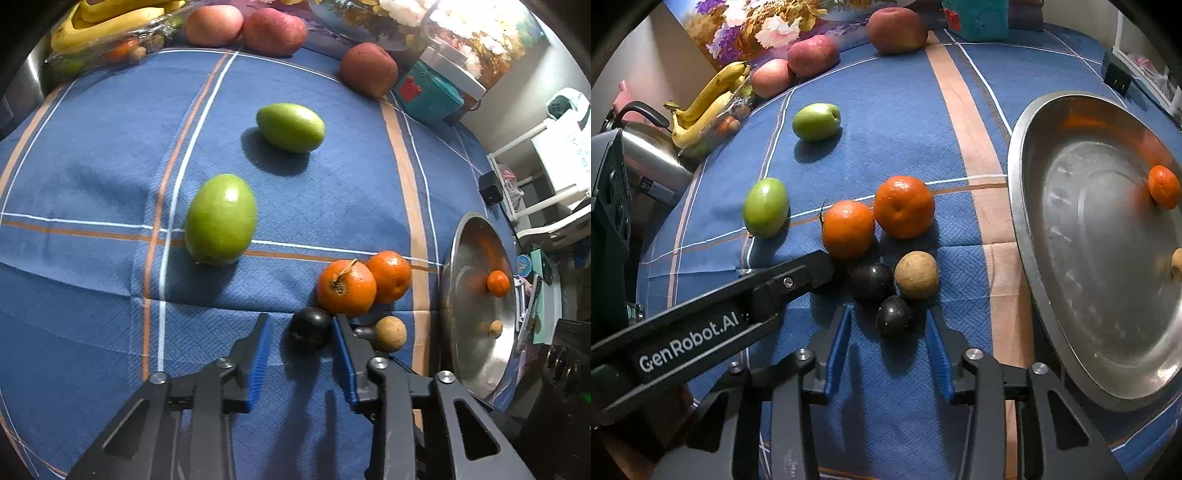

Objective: Organize fruits
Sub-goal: 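Grasp a dark plum with the left gripper while the right grasps another dark plum, then lift the plums with both grippers and carry them toward the steel bowl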

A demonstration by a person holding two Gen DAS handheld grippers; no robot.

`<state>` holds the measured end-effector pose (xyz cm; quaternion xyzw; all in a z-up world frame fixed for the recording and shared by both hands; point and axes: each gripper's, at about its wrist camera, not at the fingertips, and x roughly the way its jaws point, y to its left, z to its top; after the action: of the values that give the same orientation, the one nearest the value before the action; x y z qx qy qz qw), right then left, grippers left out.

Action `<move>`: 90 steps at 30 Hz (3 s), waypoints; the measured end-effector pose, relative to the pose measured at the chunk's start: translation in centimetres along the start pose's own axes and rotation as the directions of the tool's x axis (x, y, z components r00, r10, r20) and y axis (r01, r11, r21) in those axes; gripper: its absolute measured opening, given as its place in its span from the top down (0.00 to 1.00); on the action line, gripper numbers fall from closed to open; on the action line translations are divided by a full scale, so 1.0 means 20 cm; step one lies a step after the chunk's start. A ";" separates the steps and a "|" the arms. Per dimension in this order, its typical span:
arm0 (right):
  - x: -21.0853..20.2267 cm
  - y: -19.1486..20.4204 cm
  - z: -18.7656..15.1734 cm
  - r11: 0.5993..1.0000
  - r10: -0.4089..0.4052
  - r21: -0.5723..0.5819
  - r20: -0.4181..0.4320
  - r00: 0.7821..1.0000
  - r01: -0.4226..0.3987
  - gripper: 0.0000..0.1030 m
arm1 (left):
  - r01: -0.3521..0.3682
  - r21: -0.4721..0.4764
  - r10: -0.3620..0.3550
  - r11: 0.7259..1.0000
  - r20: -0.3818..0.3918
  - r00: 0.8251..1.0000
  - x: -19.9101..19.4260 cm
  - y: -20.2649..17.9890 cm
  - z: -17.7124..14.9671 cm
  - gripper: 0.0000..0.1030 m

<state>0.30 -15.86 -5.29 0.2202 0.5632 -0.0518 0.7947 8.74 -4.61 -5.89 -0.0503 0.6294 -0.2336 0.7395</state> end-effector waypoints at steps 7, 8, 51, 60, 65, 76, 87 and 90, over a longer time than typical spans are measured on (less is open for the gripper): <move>0.01 0.00 0.00 1.000 0.011 0.003 -0.004 1.000 -0.011 0.68 | 0.021 -0.001 -0.021 1.000 0.001 1.000 0.00 -0.02 0.00 0.76; 0.01 0.00 0.00 1.000 0.010 0.004 -0.004 1.000 -0.010 0.69 | 0.025 -0.008 -0.025 1.000 0.002 1.000 0.00 -0.01 0.00 0.76; -0.28 -0.01 0.00 0.992 0.125 0.010 0.159 0.979 -0.128 0.79 | -0.004 -0.015 0.006 1.000 0.184 0.983 -0.34 0.02 -0.02 0.76; -0.28 -0.09 0.00 0.991 0.101 0.068 0.167 0.981 -0.114 0.79 | -0.026 0.009 0.024 1.000 0.182 0.983 -0.32 -0.05 -0.04 0.76; -0.32 -0.21 0.01 0.989 0.037 0.133 0.196 0.980 -0.064 0.79 | -0.031 0.048 0.022 0.998 0.173 0.985 -0.29 -0.14 -0.05 0.77; -0.40 -0.47 -0.02 0.961 -0.098 0.275 0.225 0.969 0.034 0.79 | -0.026 0.186 -0.004 0.982 0.158 0.987 -0.22 -0.43 -0.13 0.76; -0.48 -0.62 -0.06 0.932 -0.167 0.355 0.246 0.955 0.071 0.79 | -0.088 0.367 0.017 0.926 0.192 0.981 -0.15 -0.72 -0.24 0.76; -0.50 -0.65 -0.06 0.924 -0.175 0.376 0.253 0.951 0.070 0.79 | -0.099 0.400 0.017 0.911 0.205 0.979 -0.13 -0.76 -0.25 0.76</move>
<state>-8.74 -28.69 -0.20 0.3171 0.4376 -0.2358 0.8077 -0.61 -16.03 1.01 0.1010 0.4915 -0.3315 0.7989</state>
